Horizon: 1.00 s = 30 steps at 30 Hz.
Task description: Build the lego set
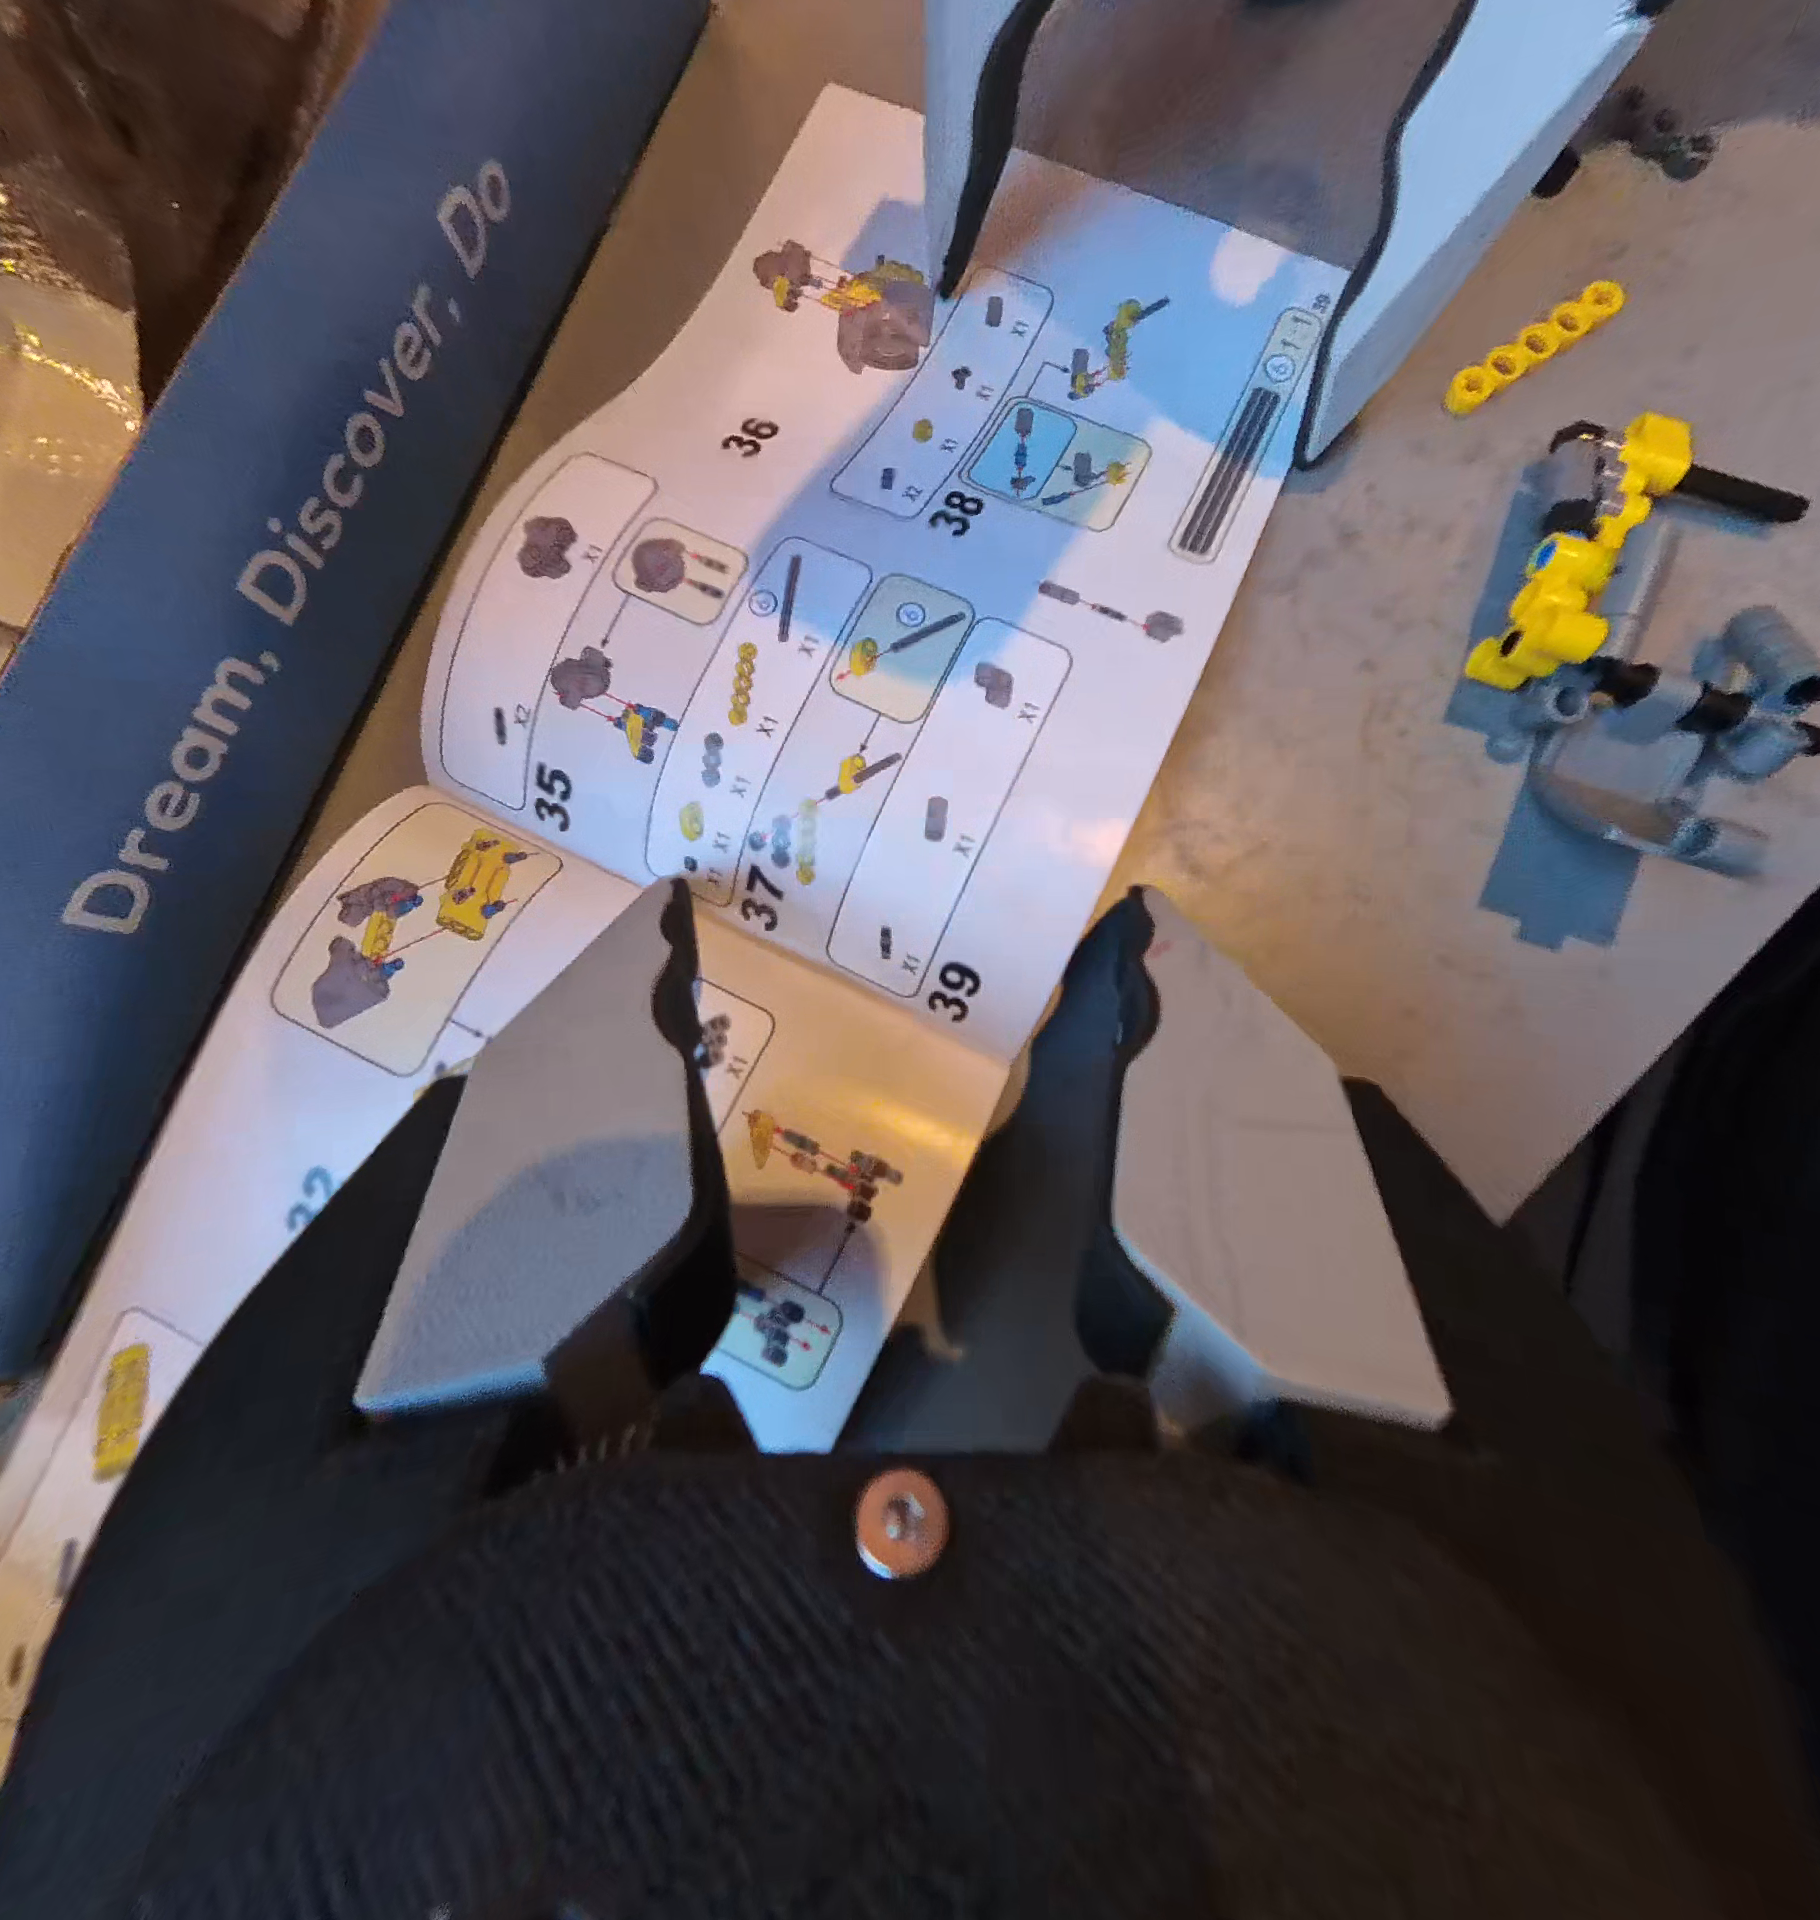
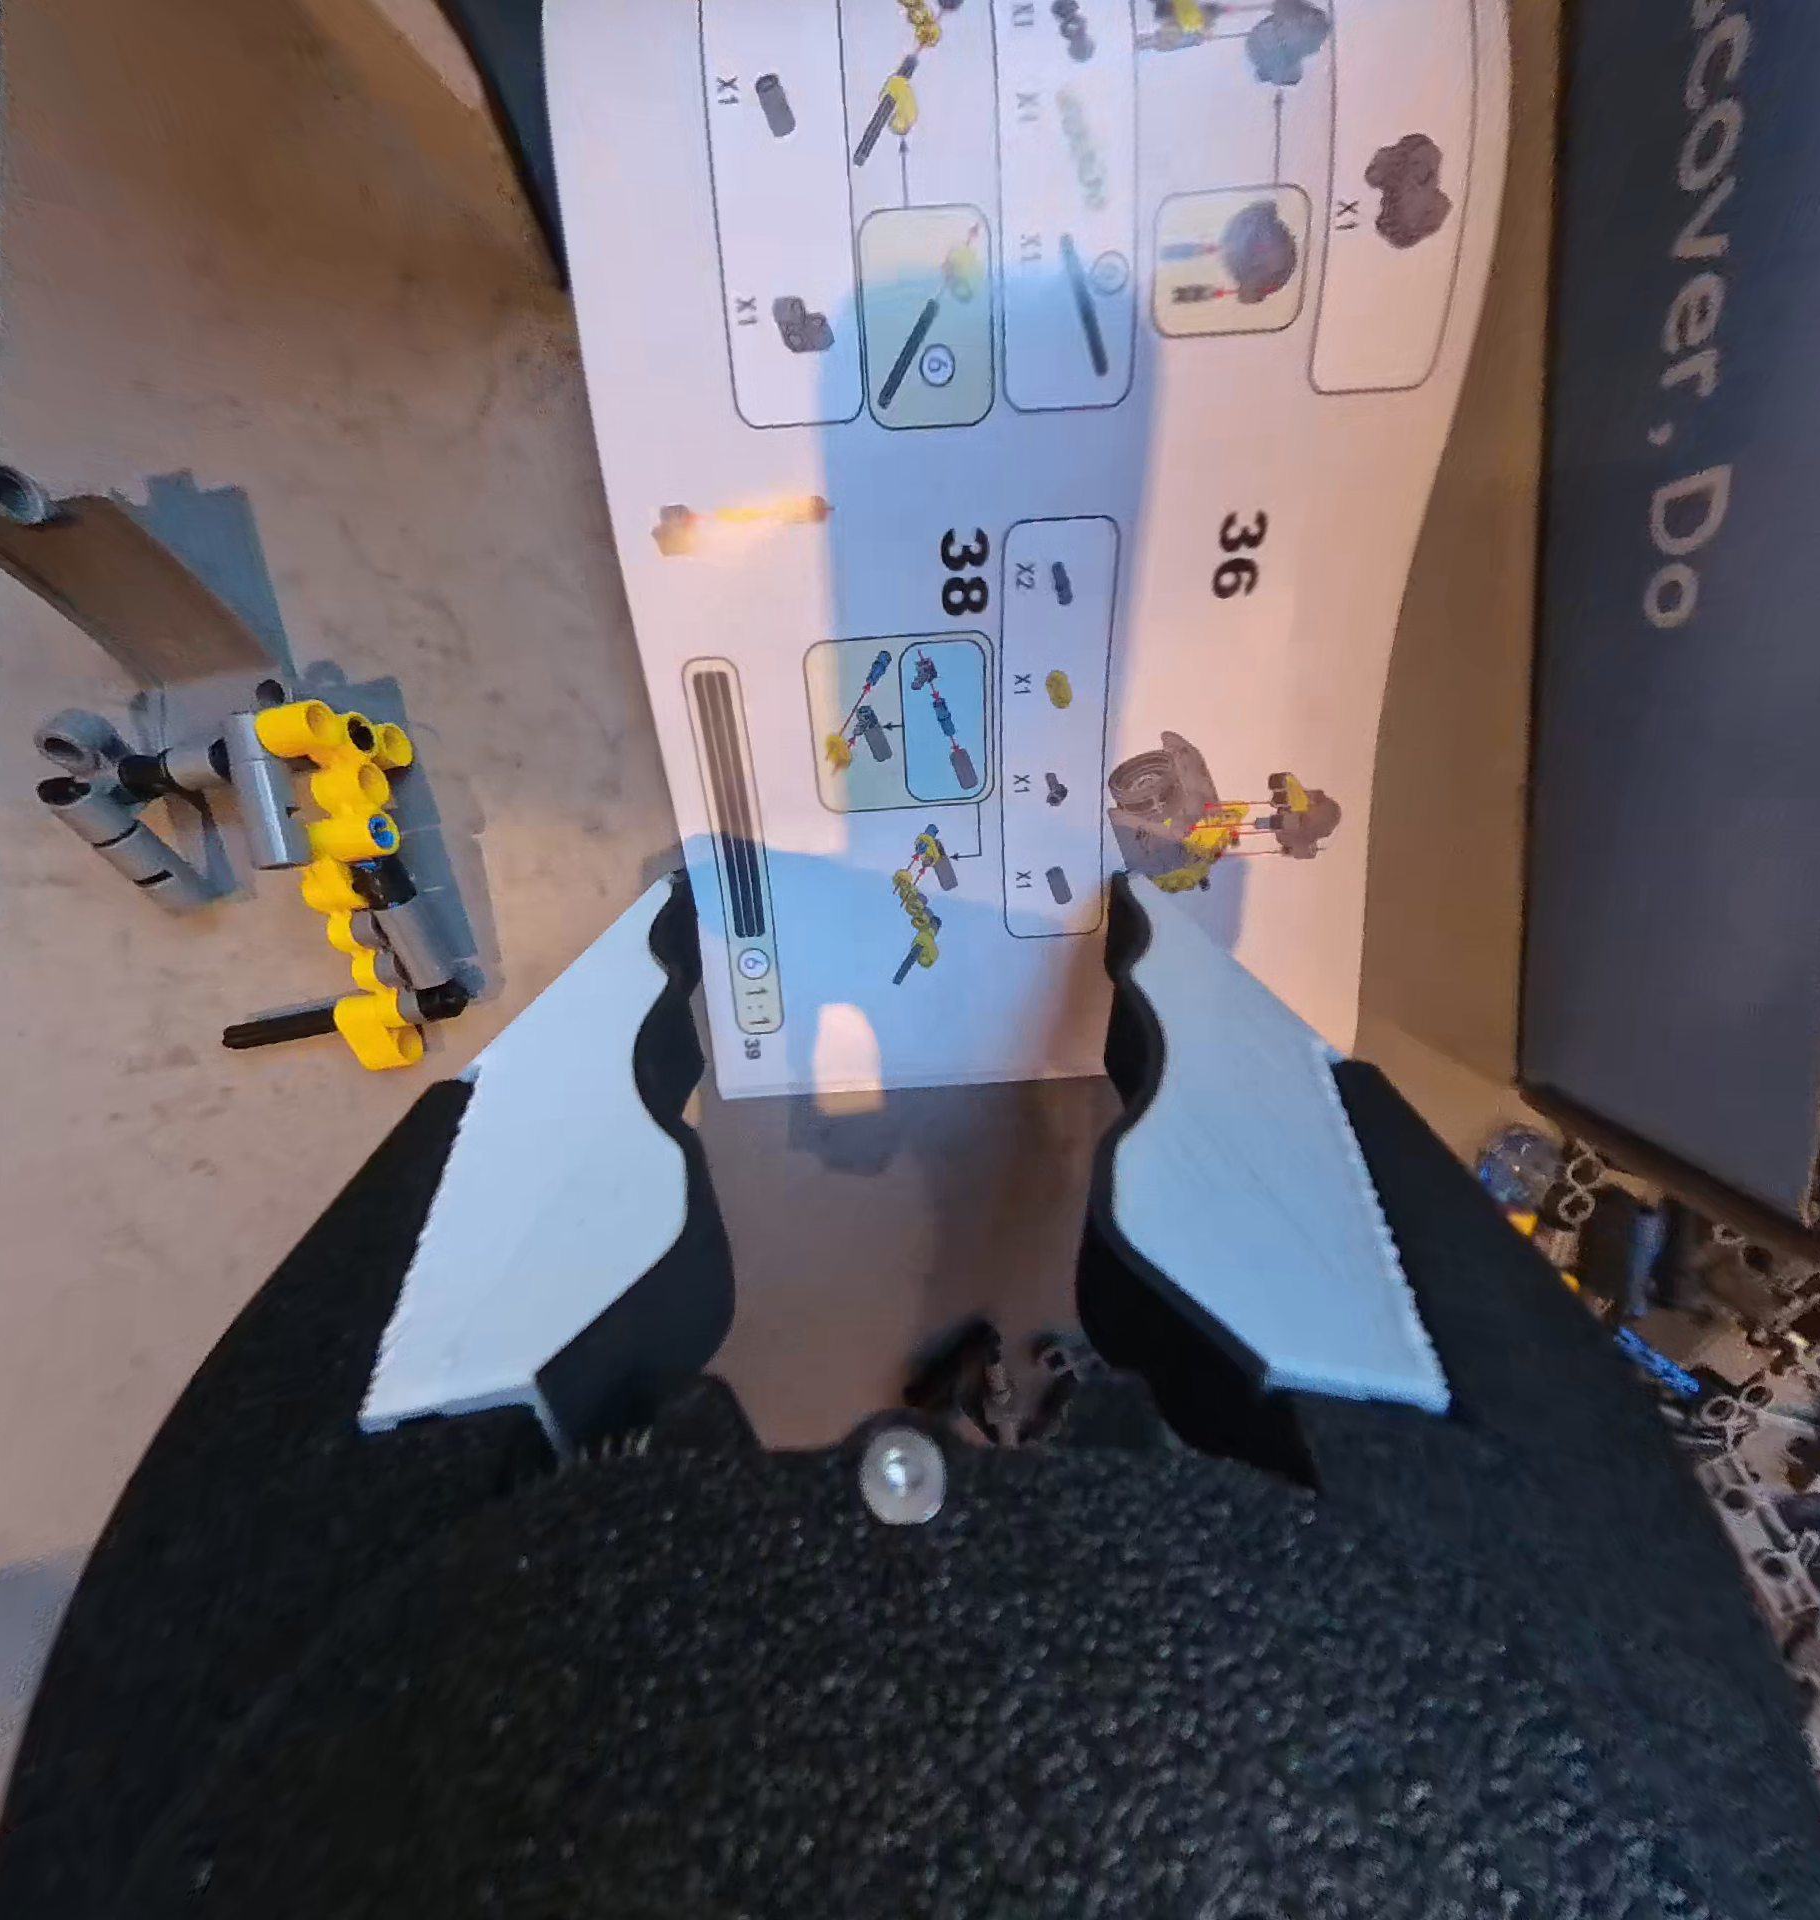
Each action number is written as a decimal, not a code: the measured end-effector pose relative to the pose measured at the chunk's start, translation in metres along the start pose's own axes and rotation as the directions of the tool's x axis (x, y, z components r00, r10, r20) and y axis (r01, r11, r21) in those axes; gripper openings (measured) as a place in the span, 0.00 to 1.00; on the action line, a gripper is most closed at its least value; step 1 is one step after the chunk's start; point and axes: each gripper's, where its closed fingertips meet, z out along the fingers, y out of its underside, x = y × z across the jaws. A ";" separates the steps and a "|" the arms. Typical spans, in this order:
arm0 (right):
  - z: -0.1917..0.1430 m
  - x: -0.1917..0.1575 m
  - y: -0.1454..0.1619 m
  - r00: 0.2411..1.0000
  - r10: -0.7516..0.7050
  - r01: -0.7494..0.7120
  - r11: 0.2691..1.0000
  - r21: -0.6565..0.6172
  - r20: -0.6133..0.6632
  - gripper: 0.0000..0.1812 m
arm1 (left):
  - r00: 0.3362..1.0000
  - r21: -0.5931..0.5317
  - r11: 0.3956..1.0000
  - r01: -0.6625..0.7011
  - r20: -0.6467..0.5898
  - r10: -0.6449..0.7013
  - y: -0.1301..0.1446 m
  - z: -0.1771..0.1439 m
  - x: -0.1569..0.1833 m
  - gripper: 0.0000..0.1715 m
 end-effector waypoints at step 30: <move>-0.006 -0.010 0.009 0.999 -0.046 0.046 0.999 -0.018 0.009 0.25 | 1.000 0.081 0.997 0.005 0.017 -0.006 -0.018 -0.001 -0.003 0.50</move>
